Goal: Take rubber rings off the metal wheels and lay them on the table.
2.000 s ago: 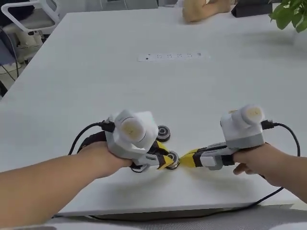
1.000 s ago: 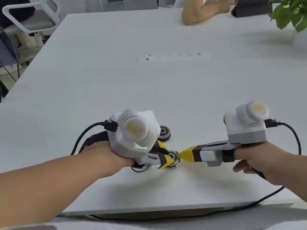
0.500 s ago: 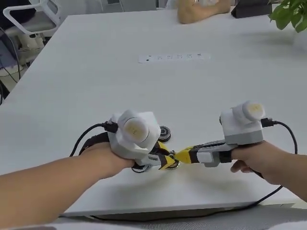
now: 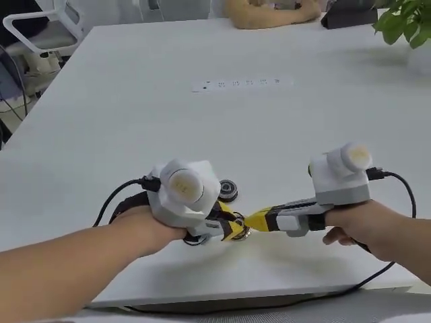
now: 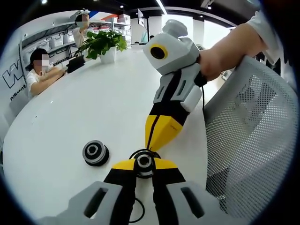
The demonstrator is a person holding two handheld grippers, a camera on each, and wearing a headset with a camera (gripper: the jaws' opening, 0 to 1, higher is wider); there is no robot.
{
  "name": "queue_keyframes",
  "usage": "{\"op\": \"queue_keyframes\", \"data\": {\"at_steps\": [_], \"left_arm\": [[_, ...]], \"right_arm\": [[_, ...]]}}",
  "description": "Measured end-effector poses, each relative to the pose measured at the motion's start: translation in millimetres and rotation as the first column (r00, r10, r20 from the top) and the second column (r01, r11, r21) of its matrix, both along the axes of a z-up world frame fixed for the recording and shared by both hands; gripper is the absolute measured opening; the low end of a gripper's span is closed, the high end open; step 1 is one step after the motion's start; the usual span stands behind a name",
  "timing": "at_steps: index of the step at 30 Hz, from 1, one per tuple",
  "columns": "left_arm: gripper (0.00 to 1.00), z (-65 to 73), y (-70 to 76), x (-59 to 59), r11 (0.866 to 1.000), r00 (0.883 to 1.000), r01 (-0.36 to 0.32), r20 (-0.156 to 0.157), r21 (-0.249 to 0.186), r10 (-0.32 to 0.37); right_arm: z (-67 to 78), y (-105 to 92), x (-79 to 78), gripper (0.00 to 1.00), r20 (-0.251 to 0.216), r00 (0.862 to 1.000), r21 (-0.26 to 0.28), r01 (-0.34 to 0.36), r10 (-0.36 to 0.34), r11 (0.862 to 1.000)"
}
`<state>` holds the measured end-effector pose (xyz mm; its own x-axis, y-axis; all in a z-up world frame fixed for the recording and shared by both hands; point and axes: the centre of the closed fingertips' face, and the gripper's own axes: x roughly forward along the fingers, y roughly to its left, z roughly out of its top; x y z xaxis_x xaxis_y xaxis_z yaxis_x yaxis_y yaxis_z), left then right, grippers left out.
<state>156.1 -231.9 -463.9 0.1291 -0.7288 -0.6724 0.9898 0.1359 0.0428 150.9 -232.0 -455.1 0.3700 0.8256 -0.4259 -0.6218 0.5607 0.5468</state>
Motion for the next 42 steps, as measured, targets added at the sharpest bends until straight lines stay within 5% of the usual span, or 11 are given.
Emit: {"op": "queue_keyframes", "data": {"at_steps": [8,12,28,42], "left_arm": [[0.08,1.2,0.0,-0.1,1.0,1.0,-0.009,-0.008,-0.016,0.009],[0.13,2.7,-1.6,-3.4,1.0,0.999,0.005,-0.042,-0.018,-0.006],[0.3,32.3,3.5,-7.8,0.995,0.999,0.031,-0.036,-0.09,-0.034],[0.44,45.4,17.0,-19.2,0.993,0.998,0.051,-0.034,-0.107,-0.055]], "right_arm": [[2.7,0.5,2.0,0.0,0.004,1.0,0.004,0.006,-0.006,1.0],[2.7,0.1,3.2,0.0,0.004,1.0,0.006,0.008,-0.008,1.0],[10.0,3.3,-1.5,0.0,0.004,1.0,0.02,0.01,-0.01,1.0],[17.3,5.7,-3.6,0.0,0.002,1.0,0.046,0.008,-0.008,0.999]]}}
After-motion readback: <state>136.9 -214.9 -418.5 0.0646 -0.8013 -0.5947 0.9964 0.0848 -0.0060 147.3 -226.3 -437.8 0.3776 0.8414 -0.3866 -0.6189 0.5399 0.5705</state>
